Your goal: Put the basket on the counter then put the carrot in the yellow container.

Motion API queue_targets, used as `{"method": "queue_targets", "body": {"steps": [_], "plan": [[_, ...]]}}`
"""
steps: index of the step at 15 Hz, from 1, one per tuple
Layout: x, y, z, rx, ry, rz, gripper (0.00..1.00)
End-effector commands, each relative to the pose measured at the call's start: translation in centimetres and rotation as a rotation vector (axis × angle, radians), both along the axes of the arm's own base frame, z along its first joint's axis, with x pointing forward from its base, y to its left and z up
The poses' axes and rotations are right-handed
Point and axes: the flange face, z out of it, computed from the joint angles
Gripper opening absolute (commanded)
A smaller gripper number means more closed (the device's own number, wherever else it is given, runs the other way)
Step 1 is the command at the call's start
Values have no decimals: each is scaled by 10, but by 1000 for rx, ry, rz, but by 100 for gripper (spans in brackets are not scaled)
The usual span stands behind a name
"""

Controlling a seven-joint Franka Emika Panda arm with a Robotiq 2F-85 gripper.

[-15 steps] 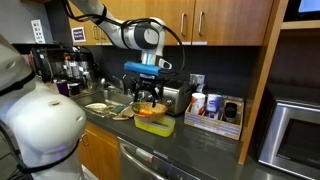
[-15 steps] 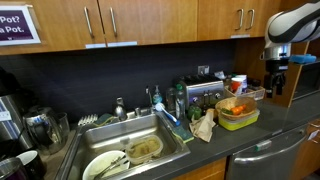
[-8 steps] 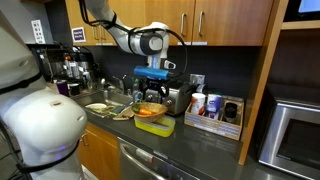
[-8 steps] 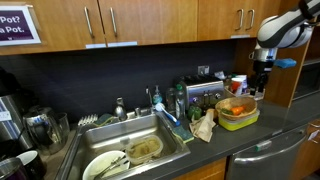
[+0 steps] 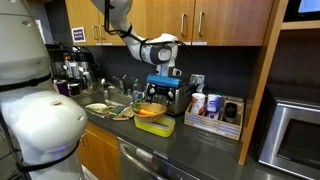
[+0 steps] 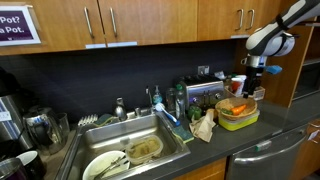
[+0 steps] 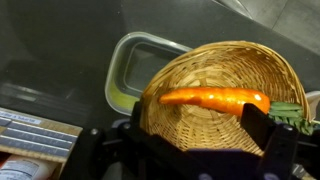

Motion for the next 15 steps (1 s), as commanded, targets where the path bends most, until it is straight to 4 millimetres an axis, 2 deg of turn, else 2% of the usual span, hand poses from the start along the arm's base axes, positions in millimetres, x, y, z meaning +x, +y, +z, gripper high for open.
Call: {"method": "queue_targets", "body": {"steps": [1, 7, 13, 15], "plan": [[15, -5, -6, -3, -9, 66, 100], [31, -13, -9, -3, -38, 140, 100], [49, -22, -26, 23, -17, 132, 100], [41, -21, -24, 7, -10, 126, 100]]}}
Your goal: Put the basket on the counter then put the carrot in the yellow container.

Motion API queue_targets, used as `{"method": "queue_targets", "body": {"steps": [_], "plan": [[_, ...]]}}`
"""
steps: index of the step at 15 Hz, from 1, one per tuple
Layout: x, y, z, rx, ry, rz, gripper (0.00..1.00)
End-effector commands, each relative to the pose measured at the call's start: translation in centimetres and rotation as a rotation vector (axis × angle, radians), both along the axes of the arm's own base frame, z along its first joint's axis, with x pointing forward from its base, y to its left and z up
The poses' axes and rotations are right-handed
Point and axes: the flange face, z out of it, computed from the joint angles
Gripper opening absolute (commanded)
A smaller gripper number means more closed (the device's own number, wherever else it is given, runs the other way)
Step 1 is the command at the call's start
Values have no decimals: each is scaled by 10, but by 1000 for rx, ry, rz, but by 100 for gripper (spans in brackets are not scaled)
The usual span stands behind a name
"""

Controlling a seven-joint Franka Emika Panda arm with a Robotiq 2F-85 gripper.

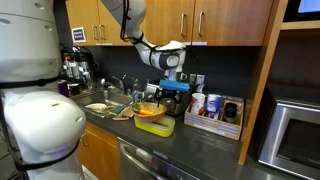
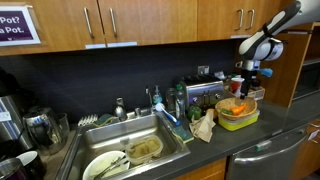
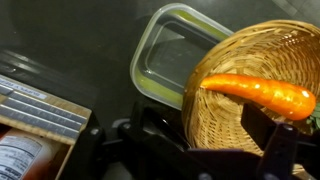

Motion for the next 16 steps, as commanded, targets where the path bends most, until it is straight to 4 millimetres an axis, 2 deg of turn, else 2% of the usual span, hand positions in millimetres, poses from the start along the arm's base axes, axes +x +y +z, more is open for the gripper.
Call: {"method": "queue_targets", "body": {"steps": [1, 8, 16], "plan": [[1, 0, -2, 0, 6, 0, 100], [1, 0, -4, 0, 9, -1, 100], [10, 18, -17, 93, -25, 56, 100]]}}
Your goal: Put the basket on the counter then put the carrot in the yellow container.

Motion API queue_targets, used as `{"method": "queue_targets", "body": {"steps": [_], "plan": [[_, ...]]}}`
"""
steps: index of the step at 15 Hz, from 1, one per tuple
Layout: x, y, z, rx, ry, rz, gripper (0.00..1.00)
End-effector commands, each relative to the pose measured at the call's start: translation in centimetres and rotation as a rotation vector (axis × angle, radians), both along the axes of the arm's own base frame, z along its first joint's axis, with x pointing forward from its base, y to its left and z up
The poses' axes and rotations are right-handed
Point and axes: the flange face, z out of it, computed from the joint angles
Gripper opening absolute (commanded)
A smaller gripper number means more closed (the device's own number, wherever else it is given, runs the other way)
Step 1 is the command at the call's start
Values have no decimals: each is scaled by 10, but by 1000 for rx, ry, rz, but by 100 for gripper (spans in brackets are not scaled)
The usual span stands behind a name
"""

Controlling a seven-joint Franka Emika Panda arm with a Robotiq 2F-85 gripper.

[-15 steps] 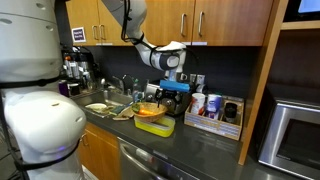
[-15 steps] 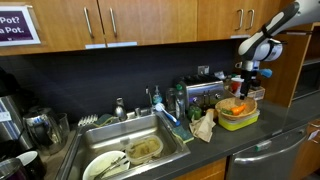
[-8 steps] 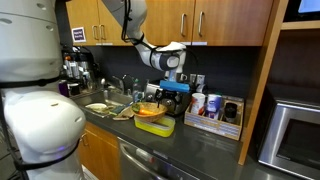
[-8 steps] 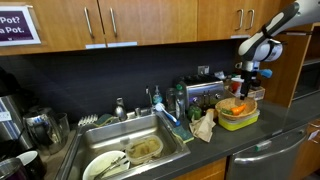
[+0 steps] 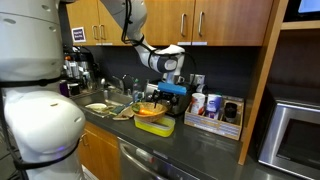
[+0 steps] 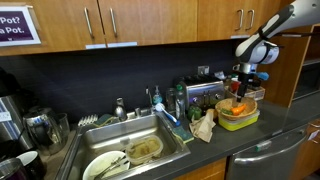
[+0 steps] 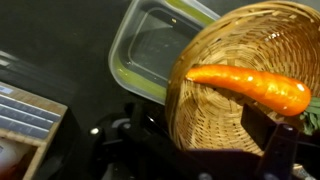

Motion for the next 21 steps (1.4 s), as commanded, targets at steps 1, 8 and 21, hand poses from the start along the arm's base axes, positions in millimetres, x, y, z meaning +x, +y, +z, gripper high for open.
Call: {"method": "queue_targets", "body": {"steps": [1, 8, 21], "plan": [[6, 4, -2, 45, -38, 43, 100], [7, 0, -5, 77, -62, 86, 100], [9, -8, -16, 126, -66, 105, 2]]}}
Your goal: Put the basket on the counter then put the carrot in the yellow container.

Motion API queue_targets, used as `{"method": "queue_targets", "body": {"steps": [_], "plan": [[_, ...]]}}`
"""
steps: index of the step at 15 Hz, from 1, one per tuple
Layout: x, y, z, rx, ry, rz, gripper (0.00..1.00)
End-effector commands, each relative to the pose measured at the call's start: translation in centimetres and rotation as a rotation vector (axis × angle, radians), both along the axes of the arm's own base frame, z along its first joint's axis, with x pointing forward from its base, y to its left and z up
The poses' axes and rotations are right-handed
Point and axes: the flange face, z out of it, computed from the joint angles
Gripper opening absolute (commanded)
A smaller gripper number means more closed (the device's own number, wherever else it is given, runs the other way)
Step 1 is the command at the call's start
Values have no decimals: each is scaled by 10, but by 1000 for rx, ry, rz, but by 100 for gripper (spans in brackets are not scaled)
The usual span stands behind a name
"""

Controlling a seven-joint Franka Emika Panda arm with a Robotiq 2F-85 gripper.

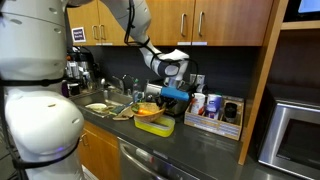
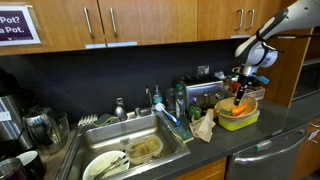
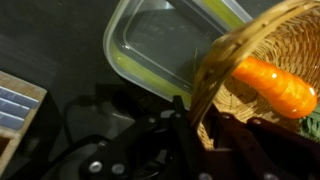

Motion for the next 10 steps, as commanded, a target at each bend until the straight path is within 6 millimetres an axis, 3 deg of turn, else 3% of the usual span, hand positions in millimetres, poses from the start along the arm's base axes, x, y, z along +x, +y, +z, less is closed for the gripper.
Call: {"method": "queue_targets", "body": {"steps": [1, 10], "plan": [[6, -1, 2, 21, -17, 9, 0], [3, -4, 14, 106, 24, -67, 1]]}}
